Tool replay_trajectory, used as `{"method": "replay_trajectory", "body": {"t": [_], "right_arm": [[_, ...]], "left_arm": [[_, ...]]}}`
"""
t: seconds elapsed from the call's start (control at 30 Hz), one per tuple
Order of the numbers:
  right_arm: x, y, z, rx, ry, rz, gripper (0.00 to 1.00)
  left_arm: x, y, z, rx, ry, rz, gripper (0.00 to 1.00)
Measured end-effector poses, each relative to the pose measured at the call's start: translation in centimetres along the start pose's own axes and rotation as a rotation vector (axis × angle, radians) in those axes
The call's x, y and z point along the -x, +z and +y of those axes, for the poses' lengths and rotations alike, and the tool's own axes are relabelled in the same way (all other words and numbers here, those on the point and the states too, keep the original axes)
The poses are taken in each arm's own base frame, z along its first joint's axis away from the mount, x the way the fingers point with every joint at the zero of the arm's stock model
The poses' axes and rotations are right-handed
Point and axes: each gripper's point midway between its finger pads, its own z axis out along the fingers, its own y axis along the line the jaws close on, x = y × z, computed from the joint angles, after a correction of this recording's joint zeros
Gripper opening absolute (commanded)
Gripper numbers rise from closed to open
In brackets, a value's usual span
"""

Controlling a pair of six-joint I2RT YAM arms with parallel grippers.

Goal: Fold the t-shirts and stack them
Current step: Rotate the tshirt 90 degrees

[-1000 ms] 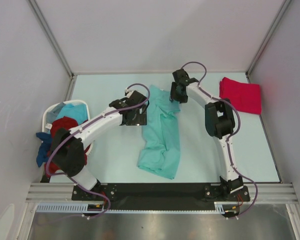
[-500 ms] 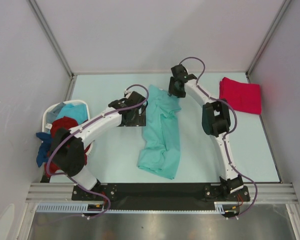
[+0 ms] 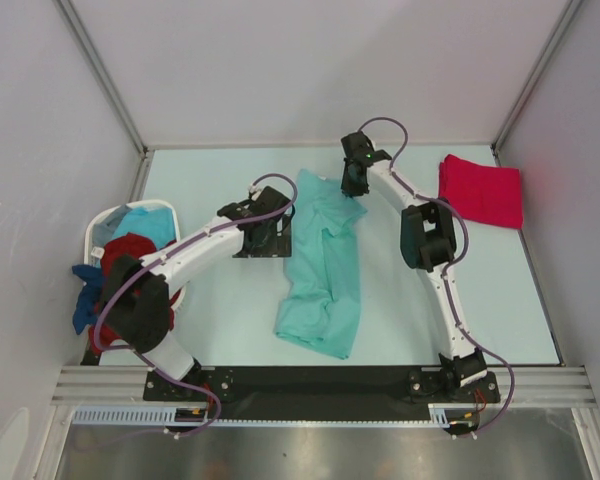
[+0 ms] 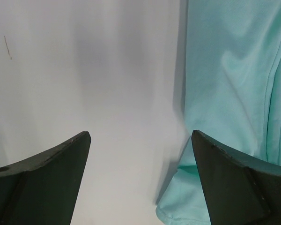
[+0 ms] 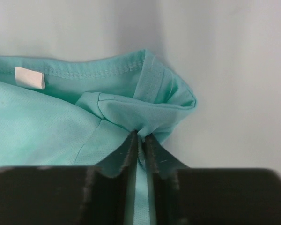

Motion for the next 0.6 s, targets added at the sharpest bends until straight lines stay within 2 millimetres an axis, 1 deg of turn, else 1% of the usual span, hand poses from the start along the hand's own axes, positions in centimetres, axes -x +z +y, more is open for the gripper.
{"method": "replay_trajectory", "body": {"t": [0.03, 0.1, 0.2, 0.4, 0.6], "right_arm": [[0.1, 0.1, 0.0, 0.002, 0.003, -0.001, 0.03], [0.3, 0.3, -0.1, 0.003, 0.011, -0.003, 0.00], [0.7, 0.5, -0.1, 0.005, 0.018, -0.006, 0.00], [1.4, 1.0, 0.0, 0.015, 0.031, -0.014, 0.00], [2.8, 1.9, 0.2, 0.040, 0.047, -0.039, 0.00]], "left_arm": [[-0.2, 0.1, 0.1, 0.001, 0.001, 0.005, 0.95], [-0.6, 0.2, 0.1, 0.002, 0.004, 0.016, 0.95], [-1.0, 0.3, 0.2, 0.000, 0.007, 0.028, 0.95], [-1.1, 0.4, 0.2, -0.003, 0.006, 0.033, 0.93], [-1.3, 0.3, -0.1, -0.020, 0.005, 0.045, 0.92]]}}
